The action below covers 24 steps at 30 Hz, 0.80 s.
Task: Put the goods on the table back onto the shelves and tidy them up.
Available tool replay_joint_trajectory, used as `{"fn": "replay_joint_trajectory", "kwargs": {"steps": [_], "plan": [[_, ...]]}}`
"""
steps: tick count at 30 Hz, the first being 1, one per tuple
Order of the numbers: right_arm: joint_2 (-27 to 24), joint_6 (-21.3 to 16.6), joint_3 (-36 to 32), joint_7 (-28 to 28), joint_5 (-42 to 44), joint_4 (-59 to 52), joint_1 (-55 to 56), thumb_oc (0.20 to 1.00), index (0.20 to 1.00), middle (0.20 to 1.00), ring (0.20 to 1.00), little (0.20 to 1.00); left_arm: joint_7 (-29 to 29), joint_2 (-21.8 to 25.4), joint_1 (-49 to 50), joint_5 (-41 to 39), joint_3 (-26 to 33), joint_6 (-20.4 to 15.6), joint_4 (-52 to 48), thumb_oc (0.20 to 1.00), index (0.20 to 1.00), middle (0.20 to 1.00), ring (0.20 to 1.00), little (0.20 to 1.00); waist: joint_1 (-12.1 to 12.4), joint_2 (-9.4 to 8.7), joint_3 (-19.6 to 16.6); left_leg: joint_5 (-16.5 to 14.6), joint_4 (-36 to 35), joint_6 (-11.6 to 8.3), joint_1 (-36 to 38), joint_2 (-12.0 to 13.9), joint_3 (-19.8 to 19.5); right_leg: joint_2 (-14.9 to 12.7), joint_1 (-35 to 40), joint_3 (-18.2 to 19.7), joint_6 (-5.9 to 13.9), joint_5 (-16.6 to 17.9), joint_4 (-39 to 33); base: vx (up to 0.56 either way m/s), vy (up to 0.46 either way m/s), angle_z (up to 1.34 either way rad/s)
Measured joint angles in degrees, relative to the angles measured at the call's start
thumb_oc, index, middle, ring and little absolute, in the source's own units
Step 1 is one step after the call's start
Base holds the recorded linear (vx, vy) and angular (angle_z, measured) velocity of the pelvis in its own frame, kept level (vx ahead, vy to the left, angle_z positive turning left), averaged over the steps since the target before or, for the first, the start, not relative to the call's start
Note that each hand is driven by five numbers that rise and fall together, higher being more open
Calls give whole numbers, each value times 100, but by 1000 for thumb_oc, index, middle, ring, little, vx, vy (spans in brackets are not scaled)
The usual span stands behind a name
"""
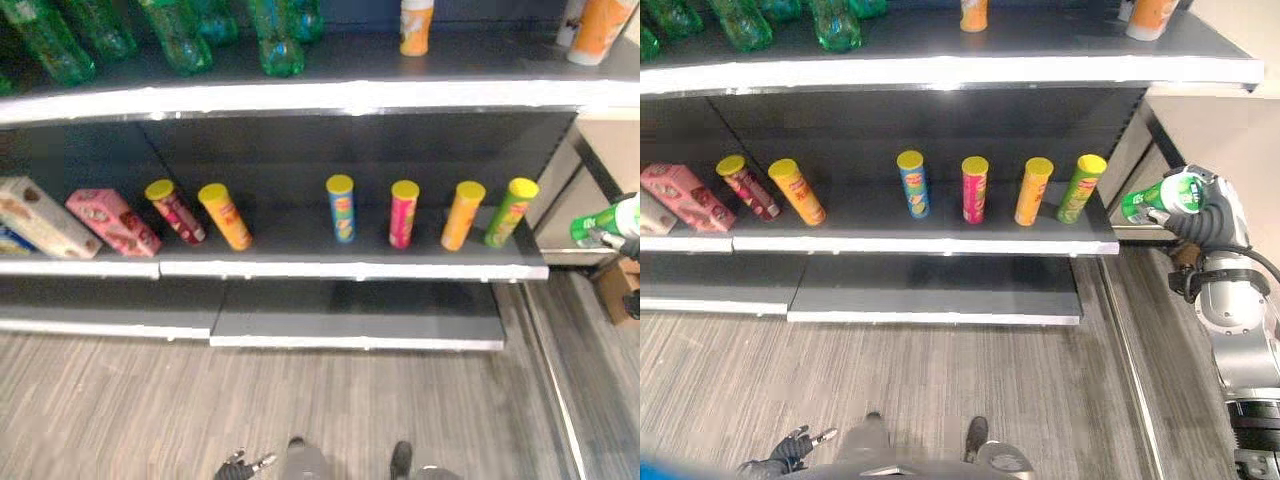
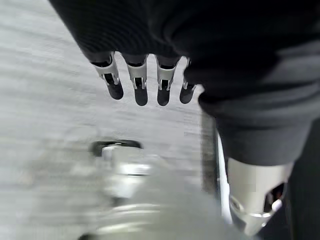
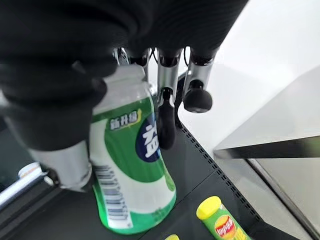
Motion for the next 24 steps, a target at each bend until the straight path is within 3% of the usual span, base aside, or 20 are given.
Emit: {"fn": "replay_joint_trajectory", "kwargs": {"steps": [1,3,7,10,16,24], "plan": [[33,2,-17,-92,61,32,-138,200,200,200,200,200,1,-2,-14,3,-87,-11,12,1000,1000,1000,1000,1000,-46,1,29,28,-1418,39,204,-420,-77,63,-128,-33,35,-11,7,267,373,24],[51,14,162,-81,129,82,-435,200,200,200,200,200,-16,-8,-30,6,-148,-2,17,1000,1000,1000,1000,1000,-61,10,27,87,-2285,125,408,-664,-196,147,-263,66,146,-19,11,190,242,-20],[98,14,168,-85,157,40,-603,200,200,200,200,200,-14,34,-52,15,-144,-10,172,1000,1000,1000,1000,1000,-13,37,6,343,-2367,480,1076,-819,-76,444,-208,373,108,-36,37,150,274,-50],[97,18,265,-90,237,3,-1059,200,200,200,200,200,-14,49,-142,22,-59,-15,189,1000,1000,1000,1000,1000,-92,-29,45,71,-2369,896,1368,-954,187,452,-245,667,-68,84,40,98,191,-51],[79,9,360,-94,673,-73,-1444,200,200,200,200,200,23,280,-173,15,182,-96,106,1000,1000,1000,1000,1000,-99,-2,27,-242,-2367,898,1617,-893,288,451,-76,730,5,36,35,53,87,-14],[-41,-209,664,-74,1072,-461,-2140,200,200,200,200,200,38,277,-84,10,149,-87,157,1000,1000,1000,1000,1000,260,-58,-85,-264,-2362,988,1560,-1059,253,224,-68,520,130,13,39,20,4,8]]}}
